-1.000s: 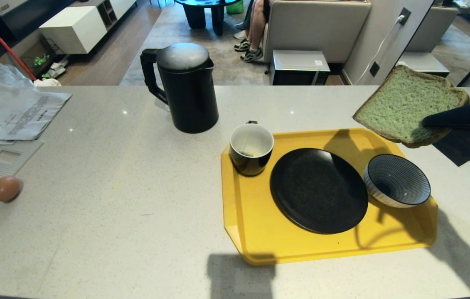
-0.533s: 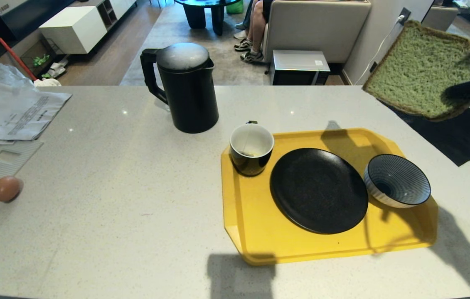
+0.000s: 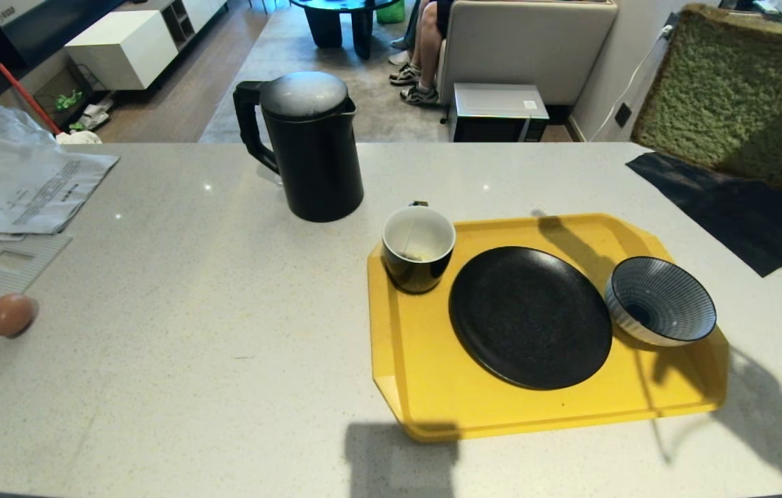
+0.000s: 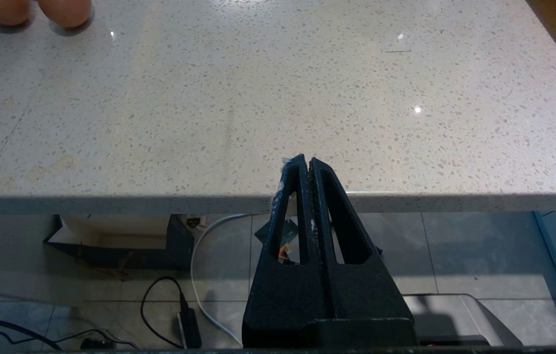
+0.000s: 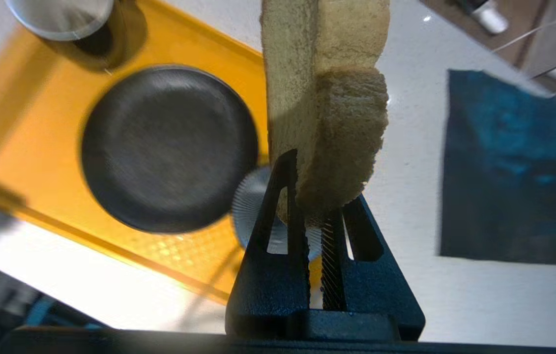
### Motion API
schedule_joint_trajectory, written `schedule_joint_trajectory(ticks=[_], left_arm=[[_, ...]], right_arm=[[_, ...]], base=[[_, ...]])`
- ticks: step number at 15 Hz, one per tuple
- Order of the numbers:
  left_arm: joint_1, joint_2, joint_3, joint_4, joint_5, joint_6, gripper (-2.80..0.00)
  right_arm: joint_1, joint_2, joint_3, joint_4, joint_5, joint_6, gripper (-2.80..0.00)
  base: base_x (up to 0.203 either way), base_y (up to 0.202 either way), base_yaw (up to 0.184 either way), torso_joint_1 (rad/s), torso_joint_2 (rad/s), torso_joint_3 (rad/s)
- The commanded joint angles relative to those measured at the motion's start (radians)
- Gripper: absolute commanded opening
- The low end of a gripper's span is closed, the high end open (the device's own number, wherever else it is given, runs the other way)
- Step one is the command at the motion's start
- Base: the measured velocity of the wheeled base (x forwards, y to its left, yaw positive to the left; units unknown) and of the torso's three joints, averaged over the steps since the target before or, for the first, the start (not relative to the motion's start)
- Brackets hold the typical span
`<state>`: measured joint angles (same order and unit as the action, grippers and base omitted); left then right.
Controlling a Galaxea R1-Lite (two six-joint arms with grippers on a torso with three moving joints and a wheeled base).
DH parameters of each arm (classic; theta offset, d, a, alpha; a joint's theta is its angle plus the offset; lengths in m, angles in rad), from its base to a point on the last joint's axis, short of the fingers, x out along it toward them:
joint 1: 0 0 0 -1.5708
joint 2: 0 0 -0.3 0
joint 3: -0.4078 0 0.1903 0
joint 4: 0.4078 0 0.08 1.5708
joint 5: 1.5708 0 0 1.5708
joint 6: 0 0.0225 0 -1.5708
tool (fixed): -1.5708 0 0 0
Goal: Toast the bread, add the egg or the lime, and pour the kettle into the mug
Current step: Put the bread slices in the toaster
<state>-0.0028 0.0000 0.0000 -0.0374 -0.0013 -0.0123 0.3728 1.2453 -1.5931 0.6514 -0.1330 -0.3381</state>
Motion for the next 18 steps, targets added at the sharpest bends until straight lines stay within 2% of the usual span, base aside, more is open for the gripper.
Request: schedule_joint_trajectory(ticks=[1,5,8,11,13,16,18], left_arm=[[0.0,0.0,0.014,-0.001,0.0,0.0,-2.8],[0.0,0.0,0.014,-0.001,0.0,0.0,-2.8],[0.0,0.0,0.014,-0.001,0.0,0.0,-2.8],[0.0,0.0,0.014,-0.001,0.0,0.0,-2.8],[0.0,0.0,0.014,-0.001,0.0,0.0,-2.8],[0.0,0.0,0.014,-0.001,0.0,0.0,-2.8],[0.0,0.0,0.014,-0.001,0.0,0.0,-2.8]], right_arm=[[-0.003,-0.003,0.013,0.008,-0.036,-0.132,-2.8],[-0.052,-0.01,0.056,-0.006,-0.045,-0.342,-2.8],[-0.108,-0.021,0.101,-0.01,-0.046,-0.392,-2.8],[-0.177,0.016,0.08,-0.012,-0.047,-0.481,-2.8],[-0.179,0.023,0.072,-0.01,-0.022,-0.446,-2.8],[-0.179,0.021,0.069,-0.01,0.105,-0.221,-2.8],[-0.179,0.006,0.077,-0.009,0.122,-0.144,-2.8]], base=[[0.0,0.0,0.0,0.0,0.0,0.0],[0.0,0.0,0.0,0.0,0.0,0.0],[0.0,0.0,0.0,0.0,0.0,0.0],[0.0,0.0,0.0,0.0,0.0,0.0],[0.0,0.0,0.0,0.0,0.0,0.0],[0.0,0.0,0.0,0.0,0.0,0.0],[0.0,0.0,0.0,0.0,0.0,0.0]])
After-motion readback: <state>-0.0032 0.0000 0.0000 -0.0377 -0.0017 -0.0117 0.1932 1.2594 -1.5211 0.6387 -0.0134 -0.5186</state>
